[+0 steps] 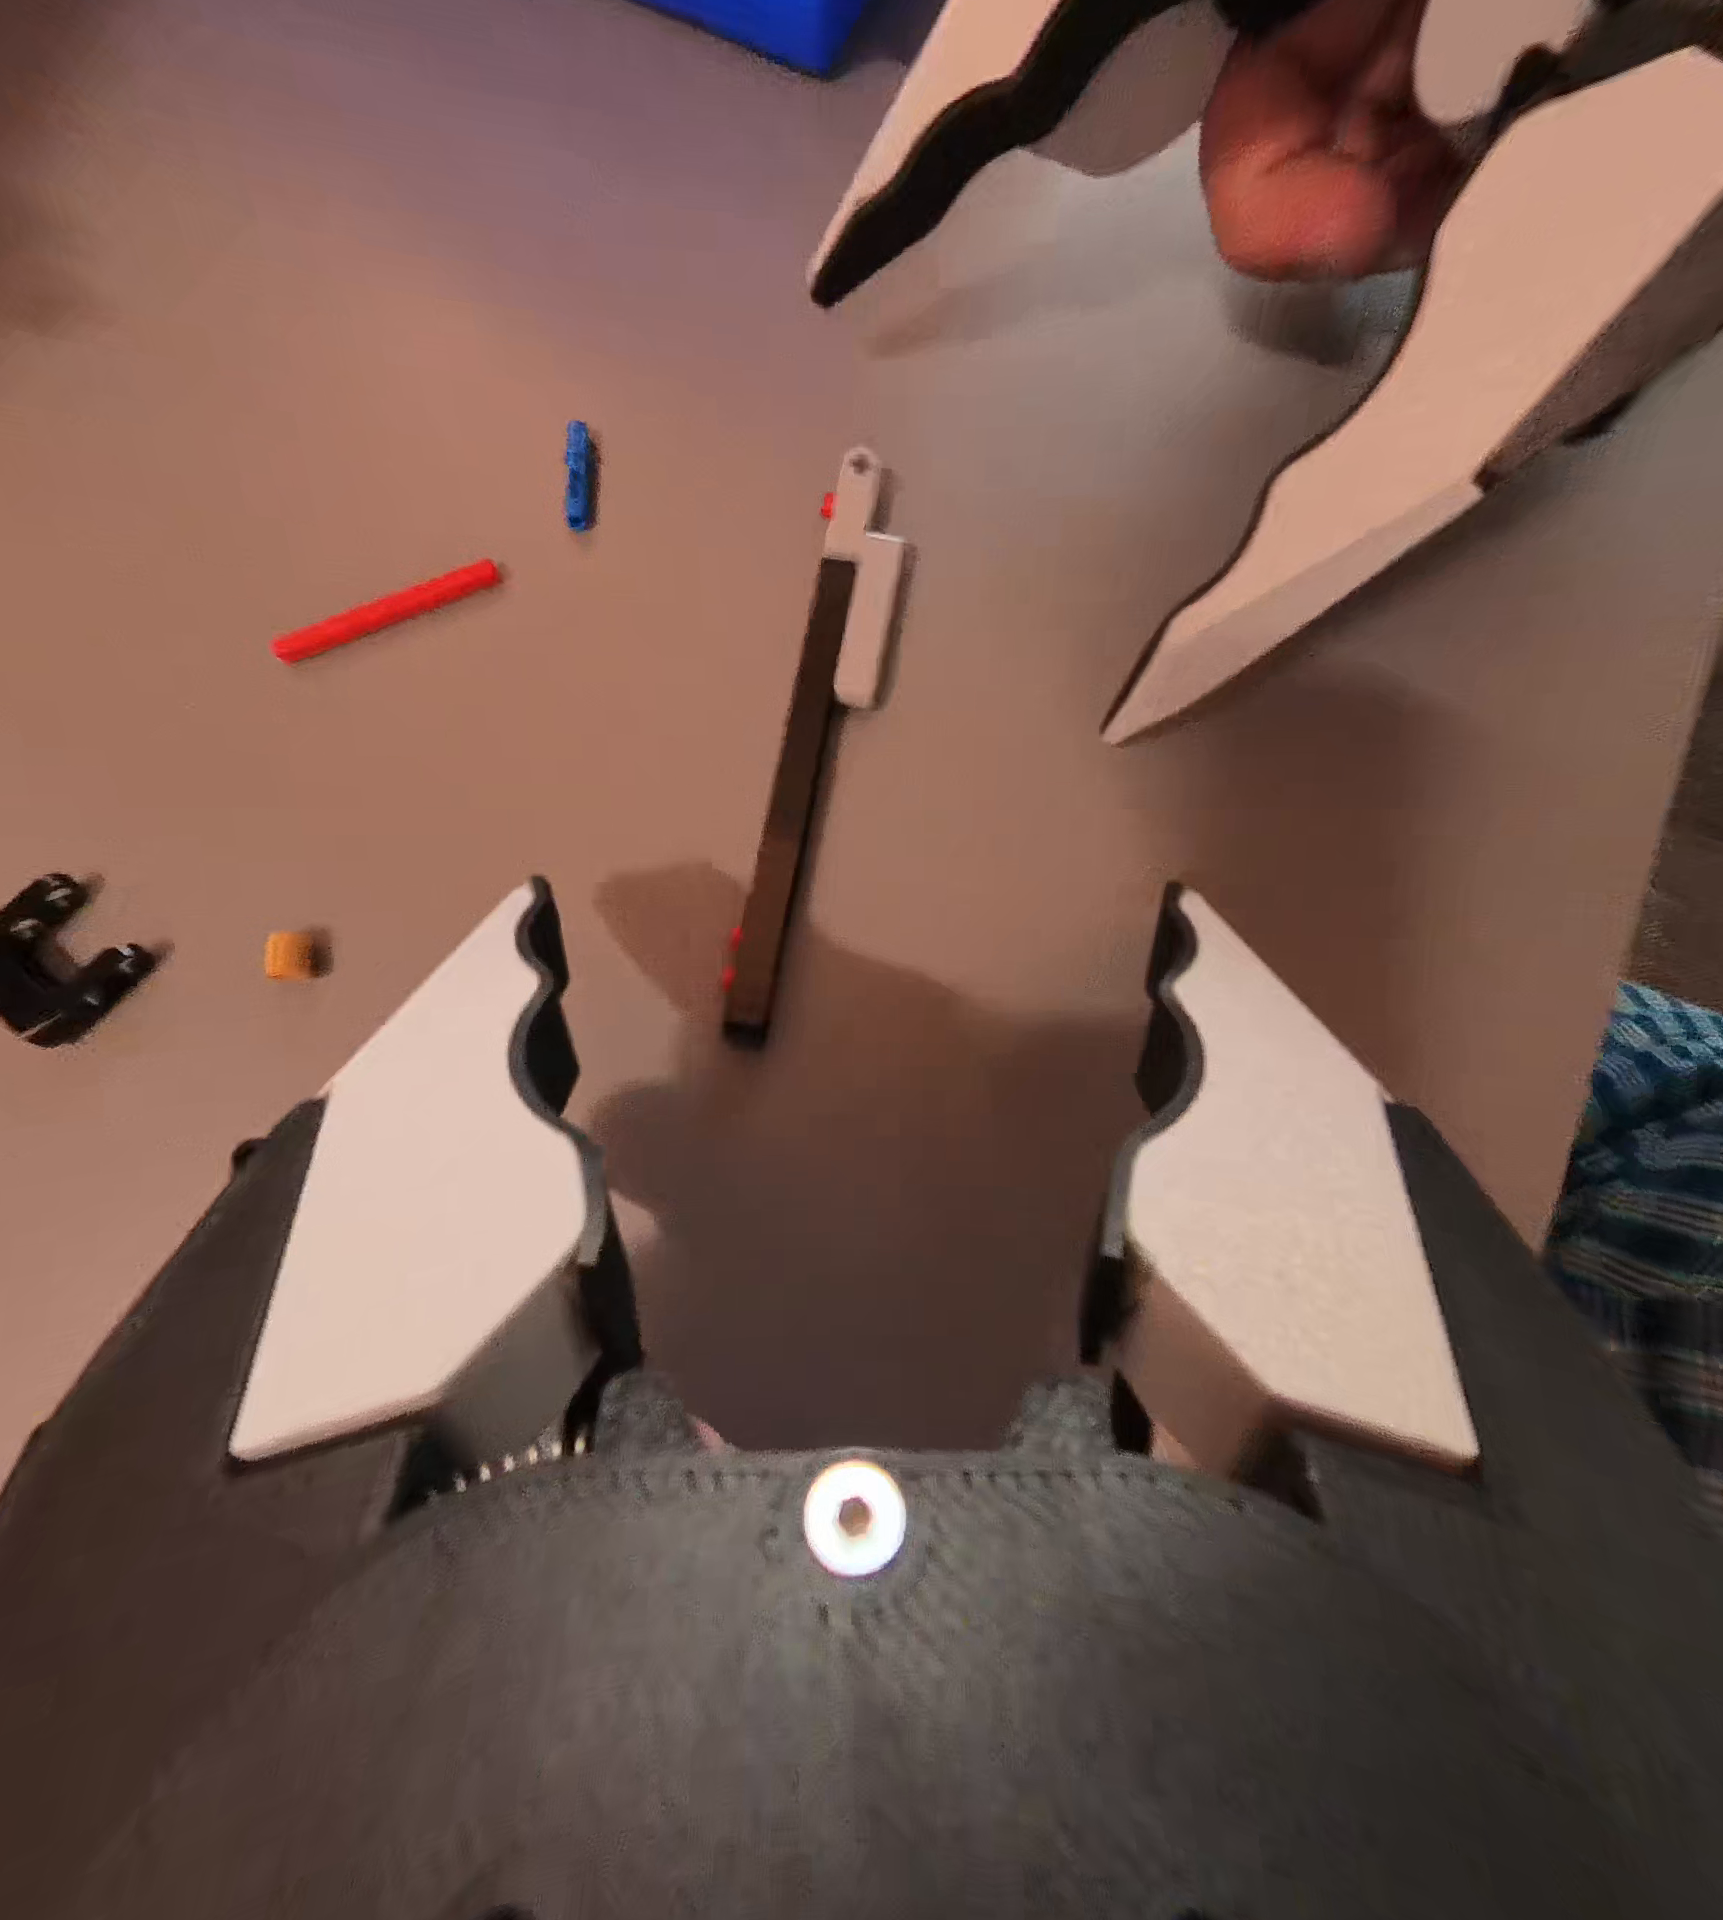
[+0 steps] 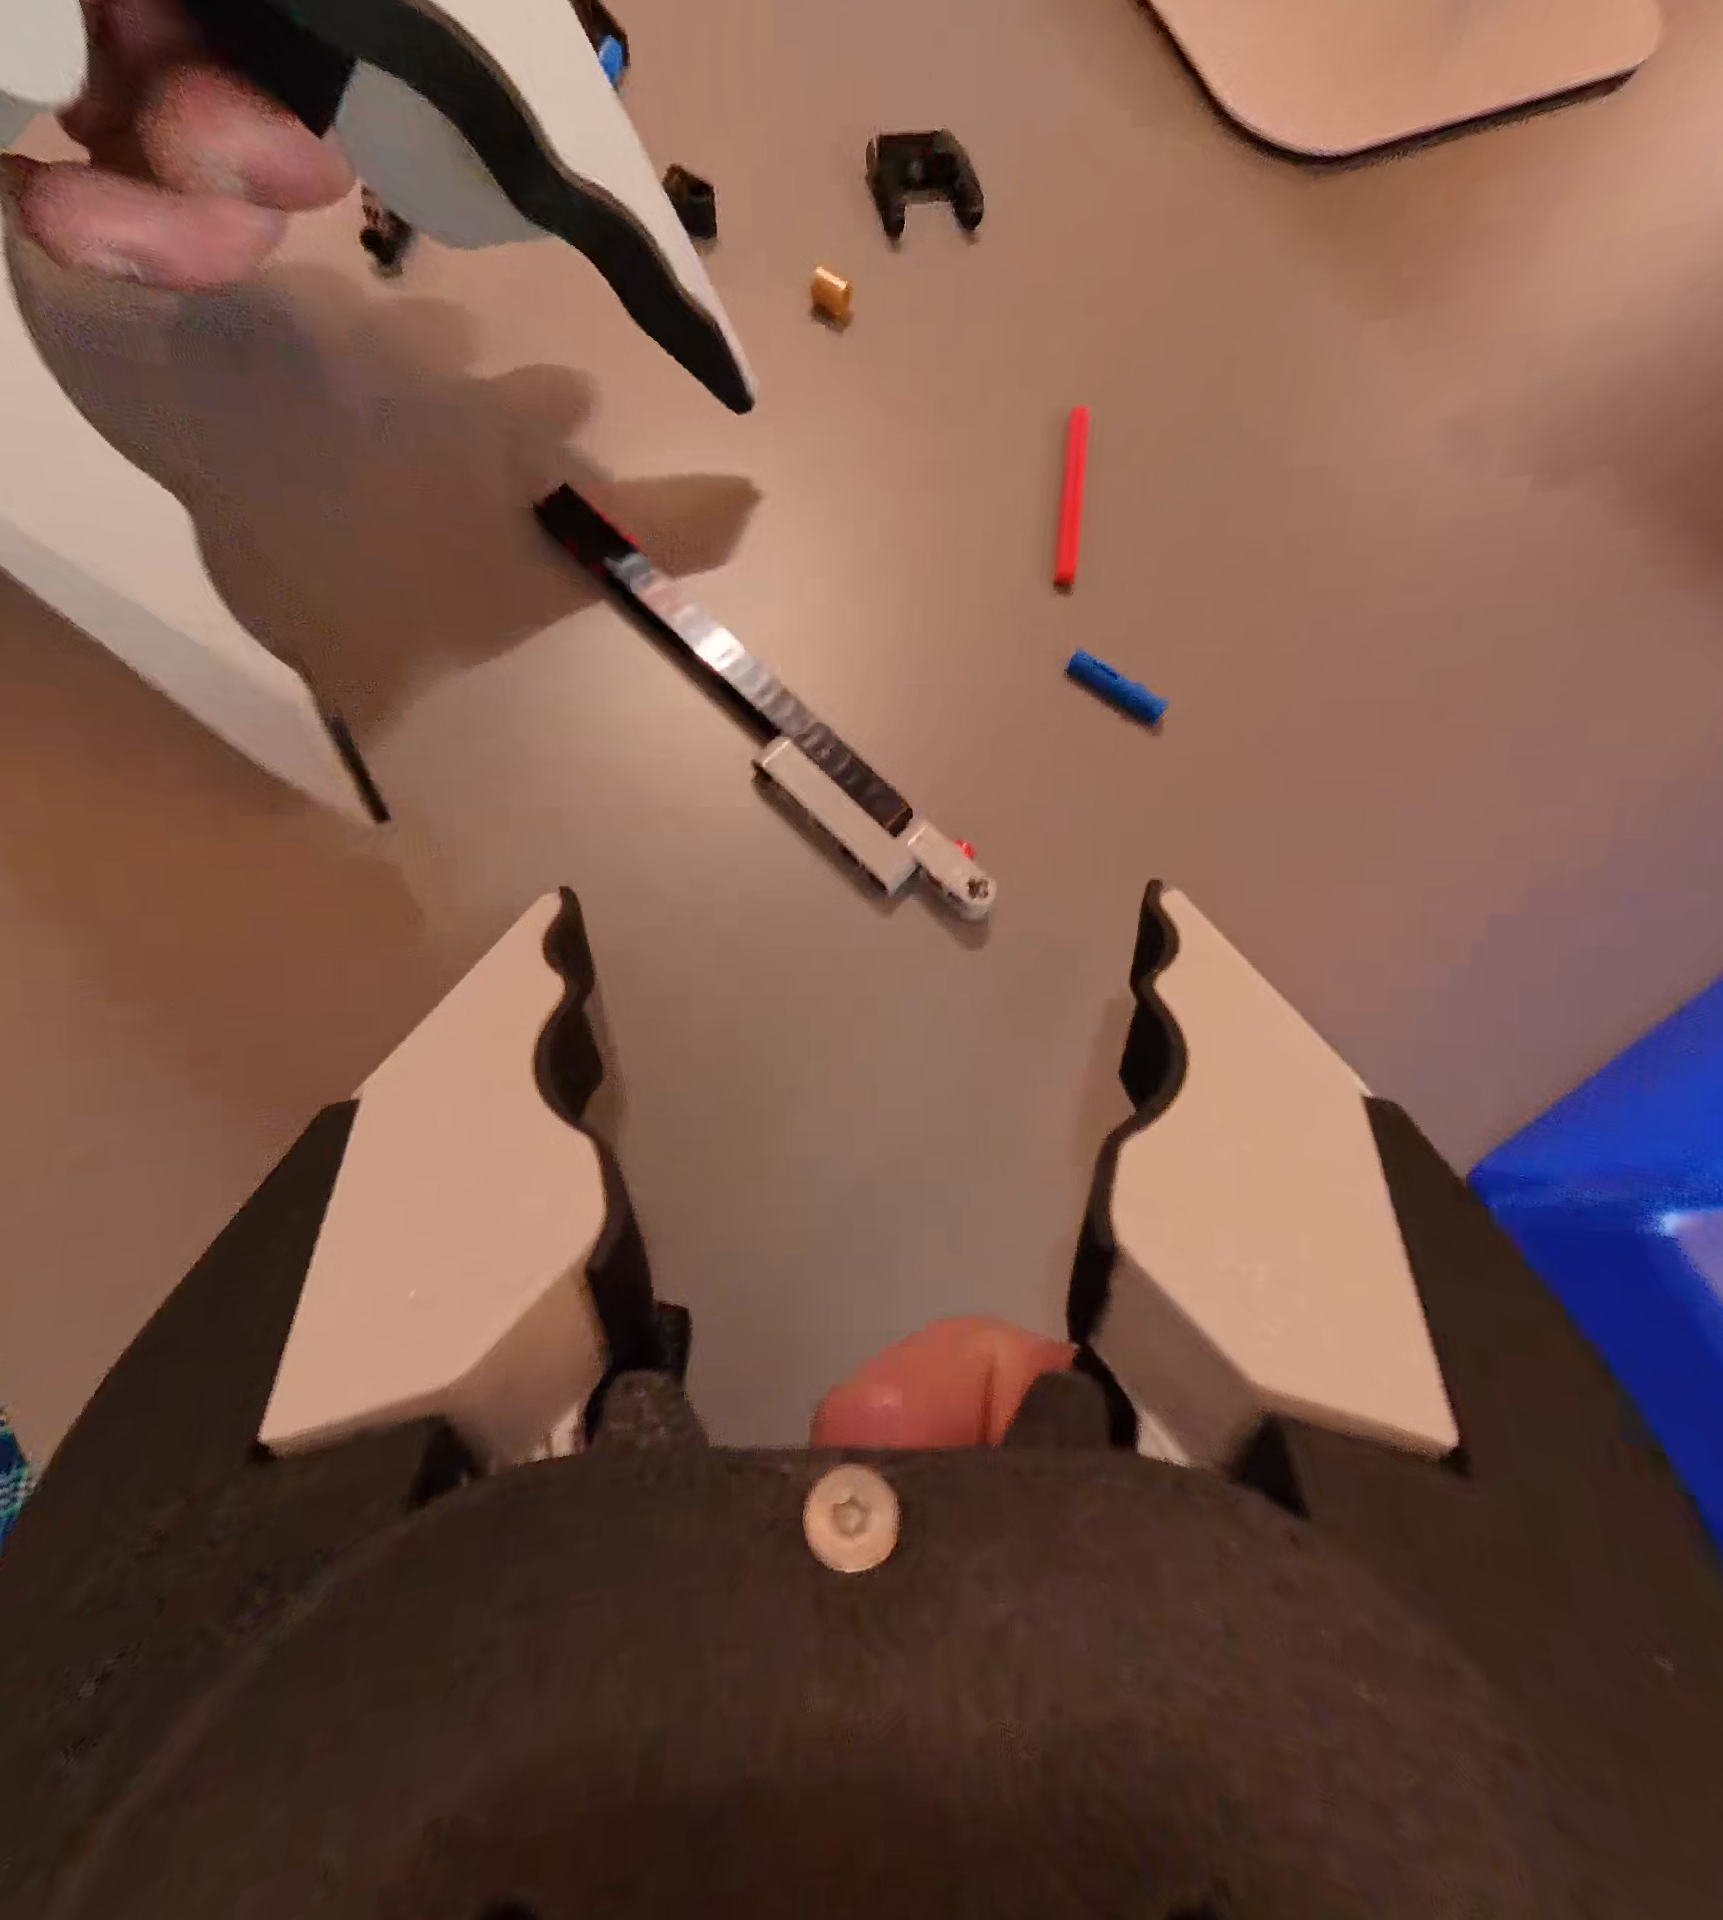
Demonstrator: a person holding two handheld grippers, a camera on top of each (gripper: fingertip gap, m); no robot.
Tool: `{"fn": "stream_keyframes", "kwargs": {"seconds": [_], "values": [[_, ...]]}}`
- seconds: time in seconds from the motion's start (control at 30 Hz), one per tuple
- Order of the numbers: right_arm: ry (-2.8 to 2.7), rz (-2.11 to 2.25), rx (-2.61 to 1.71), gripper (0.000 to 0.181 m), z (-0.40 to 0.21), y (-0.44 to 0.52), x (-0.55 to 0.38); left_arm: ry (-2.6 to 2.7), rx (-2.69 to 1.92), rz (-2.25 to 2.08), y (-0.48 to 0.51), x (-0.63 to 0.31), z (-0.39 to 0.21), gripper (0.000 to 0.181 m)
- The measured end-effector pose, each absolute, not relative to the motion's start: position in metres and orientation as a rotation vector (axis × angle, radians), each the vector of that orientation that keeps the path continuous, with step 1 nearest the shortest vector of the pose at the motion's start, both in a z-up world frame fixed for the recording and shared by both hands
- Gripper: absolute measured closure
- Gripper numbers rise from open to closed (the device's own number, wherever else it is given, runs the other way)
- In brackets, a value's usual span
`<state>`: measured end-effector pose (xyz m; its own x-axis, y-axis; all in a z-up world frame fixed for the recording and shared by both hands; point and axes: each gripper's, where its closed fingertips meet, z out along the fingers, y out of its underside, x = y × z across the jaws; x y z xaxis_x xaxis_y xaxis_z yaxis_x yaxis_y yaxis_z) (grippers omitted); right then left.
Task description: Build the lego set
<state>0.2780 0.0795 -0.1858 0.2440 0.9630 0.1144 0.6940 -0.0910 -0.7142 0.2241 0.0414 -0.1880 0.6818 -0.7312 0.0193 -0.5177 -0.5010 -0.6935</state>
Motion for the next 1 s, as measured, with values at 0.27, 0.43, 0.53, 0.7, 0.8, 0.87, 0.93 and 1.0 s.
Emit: {"fn": "stream_keyframes", "kwargs": {"seconds": [0.27, 0.43, 0.53, 0.7, 0.8, 0.87, 0.93, 1.0], "values": [[-1.531, 0.592, -1.988, 0.036, -0.206, 0.091, 0.275, 0.889, -2.288, -0.345, 0.056, 0.205, -0.2, 0.061], [-1.476, 0.525, -2.046, 0.026, -0.209, 0.102, 0.279, 0.852, -2.317, -0.296, 0.058, 0.2, -0.204, 0.057], [-1.486, 0.506, -2.019, 0.025, -0.206, 0.101, 0.281, 0.842, -2.329, -0.286, 0.058, 0.195, -0.206, 0.046], [-1.446, 0.544, -2.039, 0.028, -0.208, 0.102, 0.275, 0.8, -2.341, -0.277, 0.062, 0.188, -0.207, 0.037], [-1.413, 0.544, -2.038, 0.031, -0.207, 0.107, 0.269, 0.828, -2.315, -0.269, 0.065, 0.186, -0.205, 0.04], [-1.381, 0.527, -2.03, 0.03, -0.206, 0.113, 0.268, 0.814, -2.322, -0.274, 0.066, 0.183, -0.205, 0.04], [-1.376, 0.506, -2.017, 0.028, -0.204, 0.115, 0.269, 0.781, -2.317, -0.266, 0.069, 0.18, -0.204, 0.046], [-1.346, 0.474, -2.022, 0.027, -0.203, 0.119, 0.272, 0.755, -2.325, -0.253, 0.07, 0.176, -0.204, 0.047]]}}
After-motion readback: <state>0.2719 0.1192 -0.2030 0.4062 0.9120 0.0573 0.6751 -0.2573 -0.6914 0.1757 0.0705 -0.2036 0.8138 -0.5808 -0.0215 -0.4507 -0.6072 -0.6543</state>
